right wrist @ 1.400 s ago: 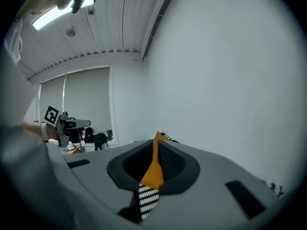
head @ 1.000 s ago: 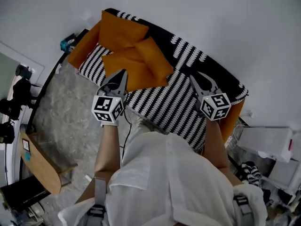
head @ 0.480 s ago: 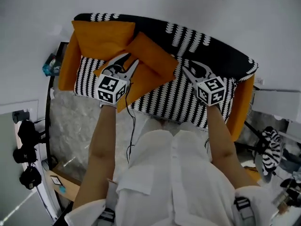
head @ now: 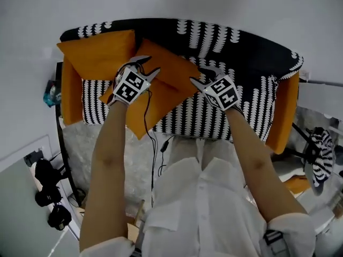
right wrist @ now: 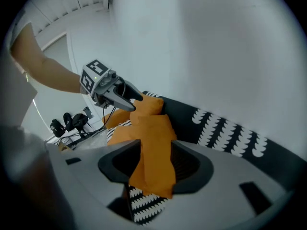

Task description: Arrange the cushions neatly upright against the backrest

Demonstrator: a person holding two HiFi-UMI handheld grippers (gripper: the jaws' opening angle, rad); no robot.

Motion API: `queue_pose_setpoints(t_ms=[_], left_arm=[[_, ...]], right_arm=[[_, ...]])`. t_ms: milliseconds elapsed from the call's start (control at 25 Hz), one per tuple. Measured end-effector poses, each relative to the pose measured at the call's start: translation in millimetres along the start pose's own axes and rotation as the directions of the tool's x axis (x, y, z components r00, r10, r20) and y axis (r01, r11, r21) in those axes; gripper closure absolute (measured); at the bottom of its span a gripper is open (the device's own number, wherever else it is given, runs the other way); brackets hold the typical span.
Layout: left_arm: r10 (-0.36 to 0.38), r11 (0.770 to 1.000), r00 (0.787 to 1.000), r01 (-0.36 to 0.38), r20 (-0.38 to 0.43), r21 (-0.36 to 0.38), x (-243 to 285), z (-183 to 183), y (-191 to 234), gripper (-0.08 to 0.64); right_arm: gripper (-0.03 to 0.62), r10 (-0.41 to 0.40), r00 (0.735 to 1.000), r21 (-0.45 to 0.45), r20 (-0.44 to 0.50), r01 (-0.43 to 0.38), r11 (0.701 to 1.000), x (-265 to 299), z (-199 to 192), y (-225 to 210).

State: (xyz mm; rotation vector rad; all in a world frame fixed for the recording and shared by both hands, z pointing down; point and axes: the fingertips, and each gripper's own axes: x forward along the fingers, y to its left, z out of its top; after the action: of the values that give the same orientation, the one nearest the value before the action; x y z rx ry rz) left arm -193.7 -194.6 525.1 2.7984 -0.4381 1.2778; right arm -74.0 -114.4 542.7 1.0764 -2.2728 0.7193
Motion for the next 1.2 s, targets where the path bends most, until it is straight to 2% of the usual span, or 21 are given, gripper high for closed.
queue_pose_setpoints(t_ms=[80, 160, 320, 480, 640, 680, 760, 800, 960, 1200], left_arm=[[-0.052, 0.993, 0.994, 0.062, -0.095, 0.104, 25, -10, 2, 0.325], [-0.085, 0.969, 0.975, 0.128, -0.205, 0.209, 47, -25, 6, 0.314], [-0.1, 0.89, 0.912, 0.26, -0.397, 0.375, 85, -58, 18, 0.299], [-0.084, 0.81, 0.851, 0.362, -0.519, 0.462, 111, -80, 27, 0.293], [-0.076, 0.726, 0.775, 0.474, -0.627, 0.498, 128, -100, 23, 0.296], [-0.075, 0.713, 0.758, 0.495, -0.648, 0.497, 131, -106, 22, 0.299], [-0.078, 0.712, 0.733, 0.515, -0.675, 0.477, 135, -117, 18, 0.308], [-0.079, 0.718, 0.729, 0.515, -0.68, 0.469, 136, -121, 16, 0.313], [-0.078, 0.746, 0.736, 0.49, -0.673, 0.45, 136, -130, 14, 0.339], [-0.044, 0.791, 0.725, 0.446, -0.688, 0.42, 131, -125, 12, 0.412]], right_arm=[[0.375, 0.02, 0.998, -0.015, -0.062, -0.021, 1.0, 23, -15, -11], [0.366, 0.04, 0.992, -0.026, -0.124, -0.043, 0.999, 45, -30, -20], [0.349, 0.086, 0.973, -0.038, -0.214, -0.097, 0.995, 83, -60, -32], [0.344, 0.113, 0.955, -0.056, -0.276, -0.134, 0.989, 112, -80, -37], [0.331, 0.14, 0.928, -0.044, -0.346, -0.165, 0.985, 138, -98, -35], [0.331, 0.146, 0.919, -0.049, -0.365, -0.175, 0.983, 144, -105, -33], [0.334, 0.163, 0.906, -0.051, -0.39, -0.198, 0.979, 154, -116, -28], [0.336, 0.171, 0.903, -0.048, -0.393, -0.206, 0.977, 158, -119, -26], [0.359, 0.185, 0.903, -0.04, -0.388, -0.217, 0.975, 163, -122, -23], [0.464, 0.149, 0.902, -0.072, -0.406, -0.194, 0.978, 157, -122, -20]])
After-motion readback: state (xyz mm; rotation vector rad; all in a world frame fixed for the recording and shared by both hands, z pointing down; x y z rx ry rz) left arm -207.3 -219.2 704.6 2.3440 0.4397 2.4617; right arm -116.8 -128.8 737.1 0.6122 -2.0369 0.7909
